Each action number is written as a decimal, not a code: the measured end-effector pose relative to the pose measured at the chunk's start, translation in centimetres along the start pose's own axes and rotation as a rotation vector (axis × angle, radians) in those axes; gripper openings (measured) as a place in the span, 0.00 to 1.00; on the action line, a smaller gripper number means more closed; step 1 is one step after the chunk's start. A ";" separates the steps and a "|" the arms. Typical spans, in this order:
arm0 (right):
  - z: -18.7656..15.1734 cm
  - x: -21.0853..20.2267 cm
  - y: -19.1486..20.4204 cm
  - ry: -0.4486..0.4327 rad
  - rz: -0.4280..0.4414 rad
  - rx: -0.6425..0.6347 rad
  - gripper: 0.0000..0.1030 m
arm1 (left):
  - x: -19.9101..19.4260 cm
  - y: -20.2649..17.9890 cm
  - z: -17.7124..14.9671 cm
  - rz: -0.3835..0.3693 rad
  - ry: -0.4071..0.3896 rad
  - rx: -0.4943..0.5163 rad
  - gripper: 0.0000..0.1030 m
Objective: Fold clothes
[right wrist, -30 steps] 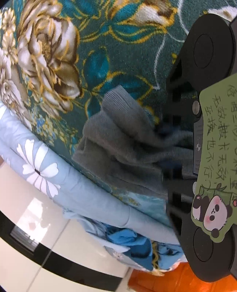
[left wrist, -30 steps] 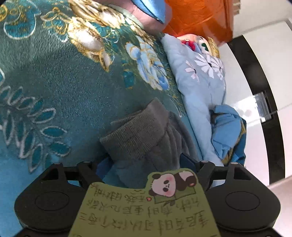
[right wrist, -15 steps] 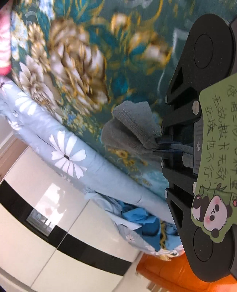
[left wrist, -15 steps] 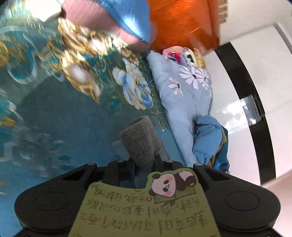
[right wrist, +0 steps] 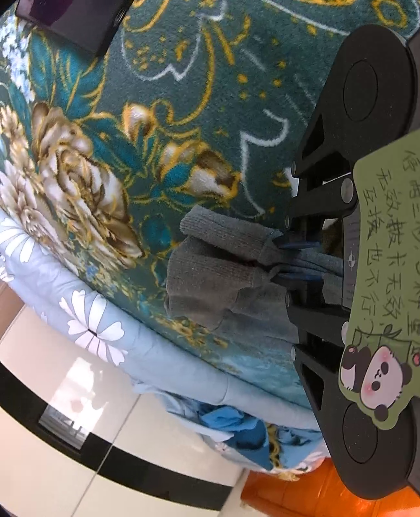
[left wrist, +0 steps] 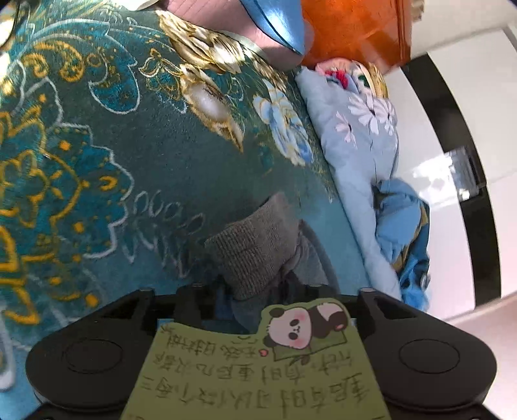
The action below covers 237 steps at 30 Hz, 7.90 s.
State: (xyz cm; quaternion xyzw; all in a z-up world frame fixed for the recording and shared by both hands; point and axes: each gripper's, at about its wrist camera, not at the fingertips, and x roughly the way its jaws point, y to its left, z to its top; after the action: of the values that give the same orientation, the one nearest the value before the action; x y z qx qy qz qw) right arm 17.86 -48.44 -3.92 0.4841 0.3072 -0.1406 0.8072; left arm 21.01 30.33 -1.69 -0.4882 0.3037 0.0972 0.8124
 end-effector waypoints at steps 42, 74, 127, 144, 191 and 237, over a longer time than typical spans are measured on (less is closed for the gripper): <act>-22.5 -3.1 25.3 -0.057 0.179 -0.930 0.05 | -3.2 -0.7 -4.4 -0.169 0.130 -0.005 0.46; -30.3 -2.1 23.1 0.163 0.182 -1.323 0.38 | -0.4 1.2 -3.8 -0.032 0.022 -0.084 0.63; -27.7 -7.7 21.5 0.052 0.213 -1.355 0.43 | 3.0 3.5 -3.4 -0.154 -0.134 -0.454 0.27; -20.8 -7.6 15.3 0.007 0.098 -1.143 0.43 | -4.1 -18.5 -10.5 -0.354 -0.177 0.634 0.11; -12.8 1.0 13.6 0.256 0.272 -0.465 0.24 | 0.1 -15.5 -18.3 -0.263 0.134 0.601 0.72; -13.3 5.8 15.2 0.403 0.254 -0.539 0.30 | 11.5 -13.1 -15.7 -0.382 0.528 0.388 0.39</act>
State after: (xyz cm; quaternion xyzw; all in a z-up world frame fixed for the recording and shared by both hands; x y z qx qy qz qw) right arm 25.52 -29.00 -1.53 0.3060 0.4237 0.1454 0.8400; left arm 29.87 8.78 -4.11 -0.3811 0.4189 -0.2444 0.7871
